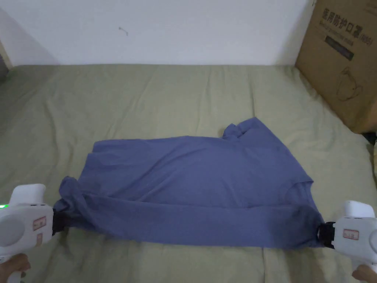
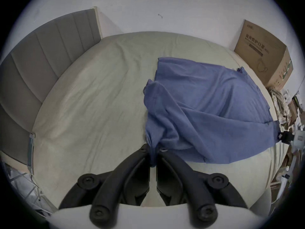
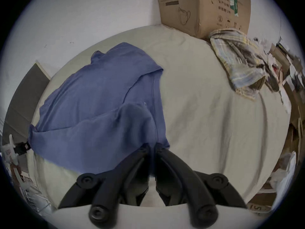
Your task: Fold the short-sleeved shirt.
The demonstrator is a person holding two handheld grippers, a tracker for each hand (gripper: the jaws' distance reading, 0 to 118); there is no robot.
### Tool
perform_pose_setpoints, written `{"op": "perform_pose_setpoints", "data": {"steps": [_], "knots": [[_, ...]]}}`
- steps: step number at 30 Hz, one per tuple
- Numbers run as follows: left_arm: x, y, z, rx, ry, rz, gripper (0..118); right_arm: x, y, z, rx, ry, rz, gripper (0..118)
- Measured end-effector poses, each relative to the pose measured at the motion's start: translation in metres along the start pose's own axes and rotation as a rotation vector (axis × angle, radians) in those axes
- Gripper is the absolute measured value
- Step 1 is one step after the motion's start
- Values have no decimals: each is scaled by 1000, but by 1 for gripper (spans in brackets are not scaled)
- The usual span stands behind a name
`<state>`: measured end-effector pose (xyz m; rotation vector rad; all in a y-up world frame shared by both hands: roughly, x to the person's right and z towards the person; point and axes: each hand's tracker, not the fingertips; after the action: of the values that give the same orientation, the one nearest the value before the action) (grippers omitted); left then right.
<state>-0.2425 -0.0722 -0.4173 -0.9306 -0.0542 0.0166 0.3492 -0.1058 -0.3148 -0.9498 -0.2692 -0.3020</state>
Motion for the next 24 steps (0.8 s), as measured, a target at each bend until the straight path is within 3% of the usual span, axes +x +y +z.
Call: {"op": "perform_pose_setpoints", "data": {"steps": [7, 10, 18, 21, 22, 23, 24], "knots": [[1, -6, 25, 16, 12, -43, 5, 12, 5, 24, 9, 19, 15, 6], [0, -22, 33, -4, 50, -83, 5, 22, -5, 34, -10, 76, -20, 6], [-12, -85, 44, -78, 74, -112, 5, 36, -50, 47, -76, 77, 18, 6], [-14, -99, 30, -102, 71, -109, 7, 37, -60, 35, -96, 74, 0, 6], [-13, -102, 29, -97, 70, -108, 14, 36, -61, 35, -95, 73, -2, 10], [-11, -103, 31, -92, 74, -103, 30, 35, -60, 35, -96, 72, 0, 23], [-10, -104, 35, -84, 84, -98, 62, 32, -59, 38, -96, 64, 17, 43]]}}
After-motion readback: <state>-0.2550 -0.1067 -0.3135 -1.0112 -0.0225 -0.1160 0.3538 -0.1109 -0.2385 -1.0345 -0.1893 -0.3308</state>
